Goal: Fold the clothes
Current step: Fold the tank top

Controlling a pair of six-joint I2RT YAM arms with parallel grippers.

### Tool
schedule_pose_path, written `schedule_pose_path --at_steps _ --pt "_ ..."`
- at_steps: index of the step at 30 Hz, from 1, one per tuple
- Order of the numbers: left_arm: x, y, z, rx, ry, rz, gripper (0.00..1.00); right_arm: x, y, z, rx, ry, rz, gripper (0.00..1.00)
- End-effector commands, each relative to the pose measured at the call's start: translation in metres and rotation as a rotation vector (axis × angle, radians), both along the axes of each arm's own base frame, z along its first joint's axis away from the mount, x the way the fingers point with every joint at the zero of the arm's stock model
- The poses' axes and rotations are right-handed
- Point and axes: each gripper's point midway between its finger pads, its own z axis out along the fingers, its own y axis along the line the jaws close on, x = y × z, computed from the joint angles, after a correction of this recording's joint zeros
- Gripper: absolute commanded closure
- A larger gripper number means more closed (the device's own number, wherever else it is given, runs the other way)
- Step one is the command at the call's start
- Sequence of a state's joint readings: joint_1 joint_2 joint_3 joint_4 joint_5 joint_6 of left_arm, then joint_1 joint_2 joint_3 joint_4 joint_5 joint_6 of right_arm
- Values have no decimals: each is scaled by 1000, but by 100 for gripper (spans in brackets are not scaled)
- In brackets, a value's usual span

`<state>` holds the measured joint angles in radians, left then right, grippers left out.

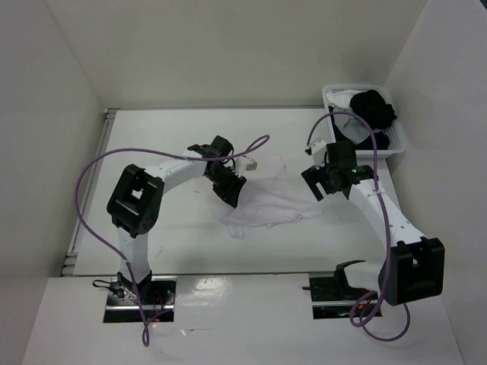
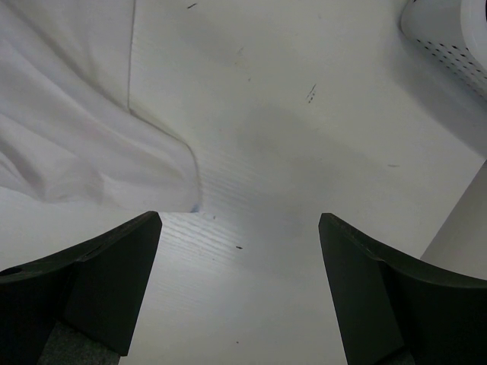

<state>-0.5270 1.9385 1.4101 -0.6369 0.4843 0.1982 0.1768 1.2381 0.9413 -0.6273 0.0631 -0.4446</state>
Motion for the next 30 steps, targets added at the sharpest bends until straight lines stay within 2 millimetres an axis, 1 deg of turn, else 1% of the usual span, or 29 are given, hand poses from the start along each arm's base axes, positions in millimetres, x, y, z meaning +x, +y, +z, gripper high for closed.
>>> schedule_pose_path --at_steps 1,2,4,5,6,7,9,10,12,13,17,18,20,21,22,24,25,29,30 --pt "-12 -9 1 -32 62 -29 54 2 -2 10 18 -37 6 7" --pt "-13 -8 -2 -27 70 -29 54 2 -2 10 13 -38 13 7" --pt "-9 -12 1 -41 66 -33 54 2 -2 10 13 -38 14 7" --pt "-11 -13 -3 -44 82 -36 54 3 -3 10 19 -37 10 7" --pt "-8 -15 1 -48 75 -36 54 3 -3 10 20 -37 10 7" --pt "-9 -14 -3 -42 86 -36 54 3 -3 10 20 -37 10 7" --pt "-6 -20 2 -62 87 -42 54 3 -3 10 20 -37 10 7" --pt "-6 -20 -2 -58 95 -42 54 3 -6 10 19 -37 1 7" --pt "-10 -21 2 -72 114 -48 54 3 -6 10 14 -37 8 7" --pt "-8 -22 1 -71 116 -48 54 3 -10 10 13 -38 -3 7" --pt "-10 -21 1 -67 124 -48 54 3 -10 7 13 -38 -3 7" --pt "-8 -24 4 -81 122 -52 54 3 -10 7 13 -38 -3 7" --pt "-11 -24 3 -79 139 -61 54 3 -12 7 13 -38 -12 7" --pt "-9 -25 6 -84 130 -61 54 3 -12 7 13 -38 -12 9" --pt "-11 -24 2 -76 146 -60 54 1 -13 4 12 -29 -12 9" --pt "-11 -24 -1 -72 148 -67 54 3 -12 5 13 -38 -12 9" --pt "-14 -24 0 -77 164 -69 54 3 -12 5 13 -38 -12 9" --pt "-15 -25 0 -82 172 -80 54 3 -12 5 13 -38 -12 9" --pt "-14 -25 2 -82 171 -80 53 3 -12 5 13 -38 -12 9"
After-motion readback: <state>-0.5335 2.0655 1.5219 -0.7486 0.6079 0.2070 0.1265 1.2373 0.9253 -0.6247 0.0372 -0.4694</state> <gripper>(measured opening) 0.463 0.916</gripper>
